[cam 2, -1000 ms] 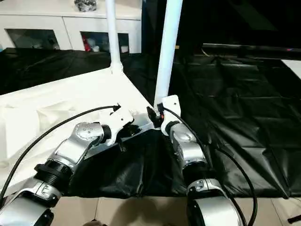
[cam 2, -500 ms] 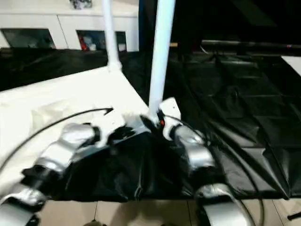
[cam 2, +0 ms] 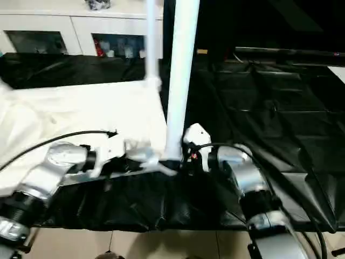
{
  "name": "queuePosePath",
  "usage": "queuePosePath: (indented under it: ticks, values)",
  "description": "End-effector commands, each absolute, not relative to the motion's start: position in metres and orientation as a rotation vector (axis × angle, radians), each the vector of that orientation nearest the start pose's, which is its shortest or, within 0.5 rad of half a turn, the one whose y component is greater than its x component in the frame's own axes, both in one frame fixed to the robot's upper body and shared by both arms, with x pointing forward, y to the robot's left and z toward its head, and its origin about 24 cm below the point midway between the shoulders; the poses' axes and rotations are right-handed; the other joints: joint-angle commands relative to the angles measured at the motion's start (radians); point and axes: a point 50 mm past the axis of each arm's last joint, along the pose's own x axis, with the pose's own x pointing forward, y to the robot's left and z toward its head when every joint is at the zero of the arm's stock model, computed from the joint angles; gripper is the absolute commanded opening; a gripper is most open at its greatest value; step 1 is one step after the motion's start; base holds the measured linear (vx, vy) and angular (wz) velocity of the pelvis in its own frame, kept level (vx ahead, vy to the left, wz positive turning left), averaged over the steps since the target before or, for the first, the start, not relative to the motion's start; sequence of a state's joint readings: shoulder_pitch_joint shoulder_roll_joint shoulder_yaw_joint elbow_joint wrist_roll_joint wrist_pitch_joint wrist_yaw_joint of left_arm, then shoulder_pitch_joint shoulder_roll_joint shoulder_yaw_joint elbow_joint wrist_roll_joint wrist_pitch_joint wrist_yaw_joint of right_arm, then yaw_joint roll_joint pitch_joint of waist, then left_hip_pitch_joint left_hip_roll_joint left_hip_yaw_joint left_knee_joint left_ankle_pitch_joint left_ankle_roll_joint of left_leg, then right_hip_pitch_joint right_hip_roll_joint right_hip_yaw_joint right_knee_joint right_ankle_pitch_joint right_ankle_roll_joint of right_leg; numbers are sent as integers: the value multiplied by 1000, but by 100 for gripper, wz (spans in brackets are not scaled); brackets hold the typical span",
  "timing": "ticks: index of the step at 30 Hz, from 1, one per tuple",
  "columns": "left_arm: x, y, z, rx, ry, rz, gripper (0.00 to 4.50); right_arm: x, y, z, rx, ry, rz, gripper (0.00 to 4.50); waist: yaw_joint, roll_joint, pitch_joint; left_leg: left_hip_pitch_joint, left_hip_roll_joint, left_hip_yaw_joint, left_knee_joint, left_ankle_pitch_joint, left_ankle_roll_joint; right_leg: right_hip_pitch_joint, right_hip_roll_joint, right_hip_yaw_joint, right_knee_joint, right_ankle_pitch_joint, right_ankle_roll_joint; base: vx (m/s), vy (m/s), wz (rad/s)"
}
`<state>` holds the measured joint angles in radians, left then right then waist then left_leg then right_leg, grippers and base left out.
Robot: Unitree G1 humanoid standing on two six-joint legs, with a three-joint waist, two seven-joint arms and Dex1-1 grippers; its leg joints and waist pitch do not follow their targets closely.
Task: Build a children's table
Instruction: Rotate leg to tighten
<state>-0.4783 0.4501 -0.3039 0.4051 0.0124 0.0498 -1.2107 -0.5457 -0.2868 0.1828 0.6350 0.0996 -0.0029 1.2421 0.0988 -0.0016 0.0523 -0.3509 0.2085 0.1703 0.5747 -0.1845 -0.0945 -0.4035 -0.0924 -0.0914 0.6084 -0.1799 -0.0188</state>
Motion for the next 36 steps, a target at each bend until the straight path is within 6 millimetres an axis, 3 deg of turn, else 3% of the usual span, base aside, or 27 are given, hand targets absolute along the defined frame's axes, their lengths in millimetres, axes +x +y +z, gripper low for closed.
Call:
queuePosePath:
  ticks: [1, 4, 12, 16, 18, 20, 21, 22, 23, 25, 27, 29, 31, 34, 36]
  values:
    - [299, 136, 58, 527, 361, -1394, 0, 301, -107, 43, -205, 324, 1526, 303, 1, -1, -55, -2, 26, 1, -70, -230, 55, 50, -53, 51, -74, -250, -210, 0, 0, 0]
    - [301, 137, 59, 533, 362, -1387, 0, 299, -105, 42, -224, 340, 1553, 270, 2, 2, -55, -2, 25, 2, -70, -231, 50, 51, -54, 52, -75, -256, -207, 0, 0, 0]
    - [300, 138, 56, 526, 378, -1398, 0, 292, -105, 36, -219, 362, 1584, 264, 4, 7, -57, 0, 25, 1, -69, -232, 44, 52, -52, 51, -73, -235, -213, 0, 0, 0]
    - [302, 136, 54, 509, 383, -1353, 0, 294, -104, 32, -174, 335, 1487, 263, 3, 8, -57, 0, 25, 1, -70, -238, 40, 52, -52, 52, -74, -244, -211, 0, 0, 0]
    - [309, 130, 53, 499, 377, -1269, 0, 299, -100, 27, -126, 327, 1335, 263, 0, 6, -51, 1, 25, 1, -74, -260, 31, 49, -52, 52, -80, -294, -197, 0, 0, 0]
    - [314, 125, 53, 487, 373, -1206, 0, 306, -97, 24, -108, 321, 1207, 263, -5, 4, -46, 12, 21, -3, -77, -319, 5, 42, -56, 50, -96, -442, -155, 0, 0, 0]
    - [318, 114, 53, 469, 355, -1158, 0, 311, -93, 21, -67, 319, 1083, 262, -5, 4, -45, 14, 20, -4, -77, -329, 3, 41, -57, 49, -101, -473, -143, 0, 0, 0]
    - [319, 111, 53, 465, 349, -1144, 0, 313, -92, 20, -56, 320, 1043, 262, -8, -6, -45, 13, 19, -4, -77, -329, 3, 41, -58, 49, -104, -494, -131, -51, -3, 1]
    - [322, 101, 54, 459, 333, -1112, 0, 317, -88, 17, -18, 326, 934, 262, -14, 1, -41, 15, 17, -9, -77, -348, -6, 36, -61, 44, -115, -581, -98, -51, -3, 1]
    - [322, 94, 54, 455, 330, -1105, 0, 319, -85, 16, 7, 333, 888, 262, -16, -2, -45, 14, 15, -11, -77, -350, -3, 36, -62, 43, -121, -602, -74, 0, 0, 0]
    - [322, 77, 54, 446, 322, -1098, 0, 323, -74, 15, 22, 334, 770, 262, -19, 4, -46, 6, 17, -13, -81, -339, 1, 39, -59, 43, -116, -551, -81, 0, 0, 0]
    - [321, 66, 55, 444, 316, -1095, 0, 328, -65, 17, 29, 322, 675, 262, -24, 6, -48, 9, 17, -12, -82, -340, -7, 35, -58, 42, -117, -525, -87, 0, 0, 0]
    - [321, 61, 55, 439, 315, -1096, 0, 330, -58, 21, 27, 292, 643, 262, -27, 10, -52, 7, 18, -12, -82, -331, -4, 37, -57, 45, -111, -469, -104, 0, 0, 0]
    - [320, 61, 55, 439, 315, -1104, 0, 333, -54, 26, 75, 268, 627, 332, -31, 10, -55, 0, 19, -9, -82, -307, 2, 42, -53, 48, -99, -356, -136, 0, 0, 0]
    - [320, 63, 55, 443, 315, -1114, 0, 334, -54, 29, 101, 262, 639, 332, -32, 10, -57, -1, 19, -7, -80, -292, 9, 45, -52, 48, -94, -306, -156, 0, 0, 0]
